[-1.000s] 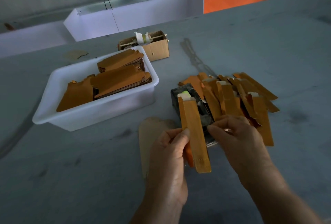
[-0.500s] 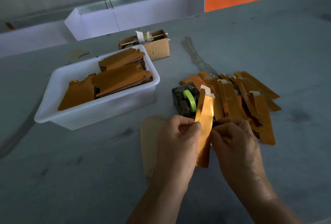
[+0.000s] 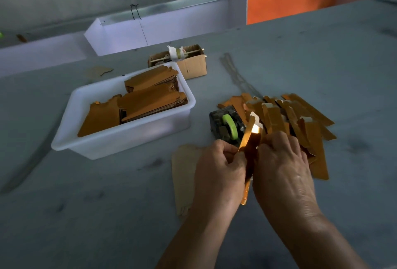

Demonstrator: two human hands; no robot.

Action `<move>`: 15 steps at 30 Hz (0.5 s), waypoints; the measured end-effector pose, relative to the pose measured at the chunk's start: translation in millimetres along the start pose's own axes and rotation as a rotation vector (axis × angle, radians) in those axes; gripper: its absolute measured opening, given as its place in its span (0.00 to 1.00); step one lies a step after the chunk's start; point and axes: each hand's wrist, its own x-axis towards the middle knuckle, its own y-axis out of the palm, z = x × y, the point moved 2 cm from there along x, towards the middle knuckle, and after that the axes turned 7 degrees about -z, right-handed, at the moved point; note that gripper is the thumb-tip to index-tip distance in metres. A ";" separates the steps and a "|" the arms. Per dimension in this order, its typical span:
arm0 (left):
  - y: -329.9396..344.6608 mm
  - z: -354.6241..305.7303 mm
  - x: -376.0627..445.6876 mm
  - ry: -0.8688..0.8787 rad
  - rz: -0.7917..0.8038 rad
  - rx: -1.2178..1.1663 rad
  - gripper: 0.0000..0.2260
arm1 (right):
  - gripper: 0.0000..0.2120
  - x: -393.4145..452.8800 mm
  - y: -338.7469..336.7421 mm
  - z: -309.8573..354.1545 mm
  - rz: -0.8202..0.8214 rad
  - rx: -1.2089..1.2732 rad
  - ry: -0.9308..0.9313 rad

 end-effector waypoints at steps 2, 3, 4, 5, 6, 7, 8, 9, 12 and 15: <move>-0.2 -1.7 -0.6 0.019 -0.005 0.032 0.04 | 0.03 -1.7 2.9 -4.6 -0.047 0.144 0.055; -0.1 -2.2 -0.9 0.029 -0.007 0.052 0.05 | 0.03 -3.8 4.3 -7.9 -0.077 0.247 0.115; 0.1 -2.3 -1.1 0.039 -0.007 0.074 0.07 | 0.03 -6.2 6.5 -11.0 -0.106 0.332 0.169; 0.1 -2.1 -1.1 0.048 -0.007 0.095 0.08 | 0.04 -8.7 8.3 -12.7 -0.127 0.380 0.199; 0.4 -1.5 -1.0 0.052 -0.005 0.109 0.09 | 0.04 -11.0 10.1 -13.8 -0.140 0.395 0.207; 0.6 -1.2 -1.1 0.054 -0.001 0.113 0.08 | 0.04 -11.9 12.2 -15.1 -0.145 0.406 0.208; 1.2 -0.9 -1.5 0.061 0.004 0.112 0.08 | 0.04 -11.6 14.2 -16.9 -0.138 0.422 0.215; 1.8 -0.4 -2.5 0.080 0.008 0.110 0.08 | 0.04 -10.1 15.4 -19.0 -0.119 0.443 0.223; 5.0 0.6 -6.7 0.179 -0.002 0.074 0.06 | 0.04 -6.6 19.2 -25.7 -0.050 0.486 0.232; 5.1 6.6 -8.9 0.215 -0.016 0.004 0.03 | 0.06 -5.6 21.2 -29.4 -0.015 0.527 0.251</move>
